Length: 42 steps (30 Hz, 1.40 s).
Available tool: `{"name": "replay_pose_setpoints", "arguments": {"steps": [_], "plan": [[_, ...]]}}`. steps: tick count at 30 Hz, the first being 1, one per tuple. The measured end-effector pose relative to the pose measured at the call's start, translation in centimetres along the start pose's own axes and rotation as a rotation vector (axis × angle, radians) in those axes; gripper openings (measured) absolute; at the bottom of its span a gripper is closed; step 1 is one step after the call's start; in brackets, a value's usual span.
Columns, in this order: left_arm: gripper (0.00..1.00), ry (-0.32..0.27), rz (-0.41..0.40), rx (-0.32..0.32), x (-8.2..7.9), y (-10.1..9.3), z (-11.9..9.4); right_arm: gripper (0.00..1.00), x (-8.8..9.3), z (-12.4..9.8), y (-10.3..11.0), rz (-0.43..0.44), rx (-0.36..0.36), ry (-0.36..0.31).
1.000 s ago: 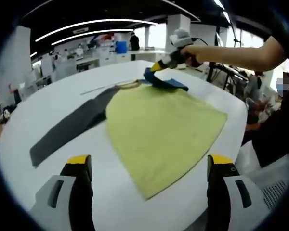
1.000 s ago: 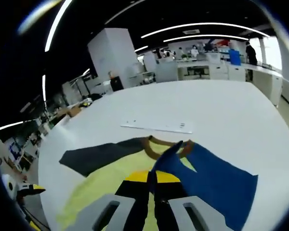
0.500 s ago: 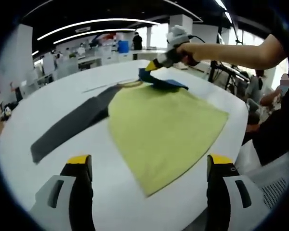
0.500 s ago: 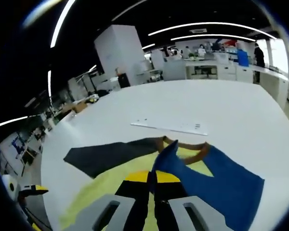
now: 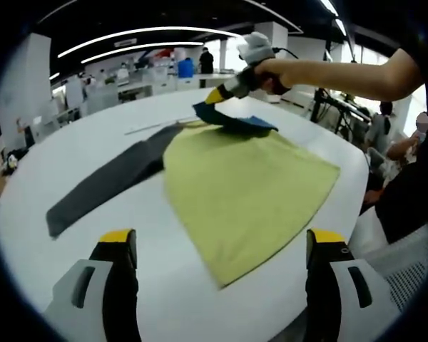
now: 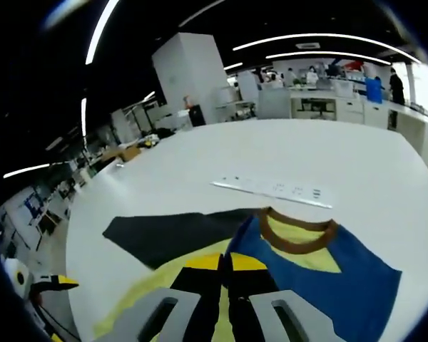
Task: Fold the garment on the visible template until the final outline fits inside the template.
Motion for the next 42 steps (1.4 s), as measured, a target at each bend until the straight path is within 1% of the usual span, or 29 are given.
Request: {"name": "replay_pose_setpoints", "arguments": {"steps": [6, 11, 15, 18, 23, 28, 31, 33, 35, 37, 39, 42], "plan": [[0.95, -0.002, -0.005, -0.002, 0.1, 0.1, 0.0, 0.0, 0.0, 0.7, 1.7, -0.018, -0.04, 0.013], [0.95, -0.002, -0.008, -0.005, 0.2, 0.1, -0.1, 0.0, 0.2, 1.0, 3.3, -0.053, -0.06, 0.024], [0.95, -0.003, -0.011, -0.008, 0.3, 0.2, -0.2, 0.0, 0.8, 1.3, 4.3, -0.075, -0.079, 0.042], [0.95, -0.004, -0.012, -0.01, 0.3, 0.3, -0.2, 0.0, 1.5, 1.7, 4.7, -0.083, -0.08, 0.062], [0.95, -0.008, -0.014, -0.008, 0.4, 0.2, -0.2, 0.0, 2.2, 2.3, 5.3, -0.102, -0.082, 0.076], [0.95, -0.008, -0.016, -0.008, 0.6, 0.2, -0.2, 0.0, 3.2, 3.2, 5.5, -0.092, -0.075, 0.094], [0.96, -0.01, -0.018, -0.01, 0.6, 0.3, -0.3, 0.0, 3.6, 3.8, 6.2, -0.076, -0.104, 0.088], [0.96, -0.012, -0.018, -0.014, 0.6, 0.5, -0.4, 0.0, 3.6, 3.9, 6.7, -0.083, -0.116, 0.083], [0.96, -0.012, -0.018, -0.016, 0.6, 0.6, -0.5, 0.07, 3.6, 3.9, 6.9, -0.092, -0.115, 0.078], [0.96, -0.014, -0.016, -0.019, 0.6, 0.6, -0.6, 0.12, 3.4, 3.7, 6.7, -0.11, -0.108, 0.08], [0.97, -0.016, -0.016, -0.02, 0.6, 0.7, -0.7, 0.19, 3.2, 3.4, 6.3, -0.136, -0.098, 0.073], [0.98, -0.015, -0.011, -0.026, 0.5, 0.8, -0.7, 0.36, 3.0, 2.9, 5.8, -0.162, -0.08, 0.073]]}}
Point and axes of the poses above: the point that each gripper's makers call its tool centre point, and the gripper's own axes: z roughly forward along the fingers, y roughly to its left, x roughly out of its underside, the point moved 5 cm from there along -z, roughly backward along the fingers, and after that the axes turned 2 degrees about x, right-handed, at the moved point
